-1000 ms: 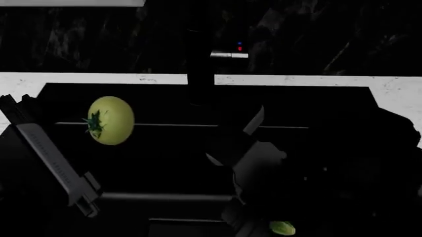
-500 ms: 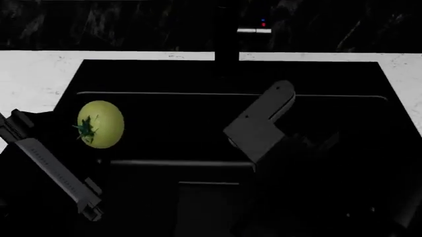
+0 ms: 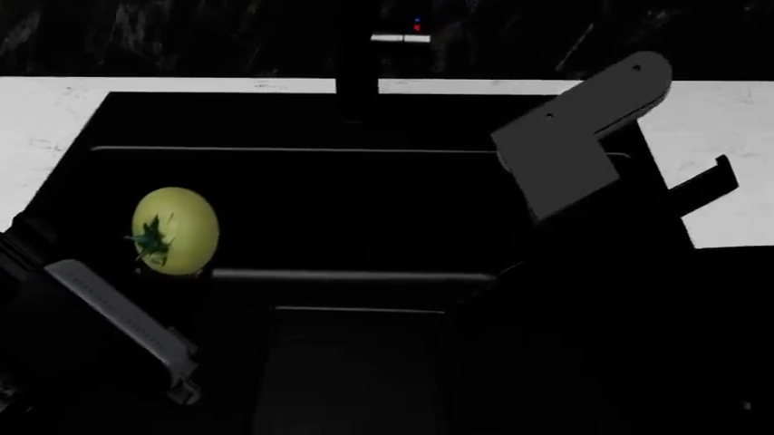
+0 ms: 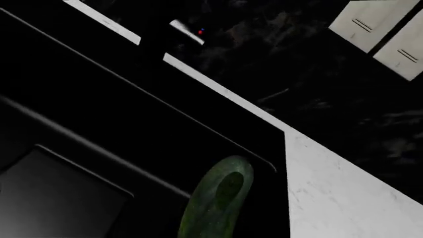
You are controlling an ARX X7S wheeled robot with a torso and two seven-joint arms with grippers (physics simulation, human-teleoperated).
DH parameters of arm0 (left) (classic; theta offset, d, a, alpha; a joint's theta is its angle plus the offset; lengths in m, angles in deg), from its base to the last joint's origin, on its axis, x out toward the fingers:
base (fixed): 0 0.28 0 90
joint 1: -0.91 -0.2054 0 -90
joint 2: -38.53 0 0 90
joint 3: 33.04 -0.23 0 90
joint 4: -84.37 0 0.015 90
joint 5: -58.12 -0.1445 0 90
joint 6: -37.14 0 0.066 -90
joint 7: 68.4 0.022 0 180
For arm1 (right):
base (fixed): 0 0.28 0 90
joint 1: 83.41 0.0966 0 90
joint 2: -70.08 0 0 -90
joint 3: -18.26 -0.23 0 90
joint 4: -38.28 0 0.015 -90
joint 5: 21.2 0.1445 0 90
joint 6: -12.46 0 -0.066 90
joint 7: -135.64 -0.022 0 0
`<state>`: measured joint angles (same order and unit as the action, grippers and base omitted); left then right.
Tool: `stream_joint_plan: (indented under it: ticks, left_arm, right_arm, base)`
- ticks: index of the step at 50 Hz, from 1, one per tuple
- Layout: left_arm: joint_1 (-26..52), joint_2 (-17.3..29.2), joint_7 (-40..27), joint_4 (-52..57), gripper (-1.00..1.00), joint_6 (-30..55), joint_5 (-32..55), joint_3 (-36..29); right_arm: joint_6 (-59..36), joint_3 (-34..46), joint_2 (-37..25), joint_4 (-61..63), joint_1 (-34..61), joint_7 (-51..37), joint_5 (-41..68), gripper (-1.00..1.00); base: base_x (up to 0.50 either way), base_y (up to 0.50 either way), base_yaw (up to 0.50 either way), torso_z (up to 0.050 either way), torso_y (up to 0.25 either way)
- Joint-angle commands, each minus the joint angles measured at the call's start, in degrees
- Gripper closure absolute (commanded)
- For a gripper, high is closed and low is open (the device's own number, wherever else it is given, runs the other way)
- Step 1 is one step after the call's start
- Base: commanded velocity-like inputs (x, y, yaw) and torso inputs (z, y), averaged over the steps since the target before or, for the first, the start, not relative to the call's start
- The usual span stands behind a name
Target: Pick the vegetables from the sink and place them on the cutting board.
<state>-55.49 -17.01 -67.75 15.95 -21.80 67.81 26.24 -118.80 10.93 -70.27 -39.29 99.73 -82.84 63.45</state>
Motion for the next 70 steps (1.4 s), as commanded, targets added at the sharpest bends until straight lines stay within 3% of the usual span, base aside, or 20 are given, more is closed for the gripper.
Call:
stream_joint_plan:
  ticks: [1, 40, 50, 58, 70]
  left_arm:
    - [1.16, -1.13, -2.19, 3.04, 1.0, 4.11, 1.76, 0.16]
    - [0.31, -2.92, -6.44, 6.42, 1.0, 3.53, -0.42, -0.38]
    - [0.59, -4.44, -6.38, 10.03, 1.0, 8.21, 4.4, 2.82]
    - [1.12, -4.68, -6.73, 10.48, 1.0, 8.27, 3.07, 1.12]
    - [3.24, -7.28, -6.55, 14.12, 1.0, 17.0, 9.52, 4.78]
  right_arm:
    - [2.38, -2.41, -3.7, 3.82, -0.72, -4.55, -0.2, 1.0]
    - [5.57, -3.96, -5.69, 6.07, -2.86, -7.59, 0.25, 1.0]
    - [6.18, -4.29, -6.42, 6.48, -3.27, -7.77, 0.42, 1.0]
    - [6.92, -4.46, -7.23, 6.85, -3.89, -7.66, 0.25, 1.0]
    - [9.87, -5.82, -8.5, 7.7, -5.47, -8.16, 2.89, 1.0]
  base:
    - [0.0, -0.5, 0.0, 0.0, 0.0]
    - [0.0, -0.5, 0.0, 0.0, 0.0]
    - [0.0, -0.5, 0.0, 0.0, 0.0]
    - [0.0, -0.5, 0.0, 0.0, 0.0]
    - [0.0, -0.42, 0.0, 0.0, 0.001]
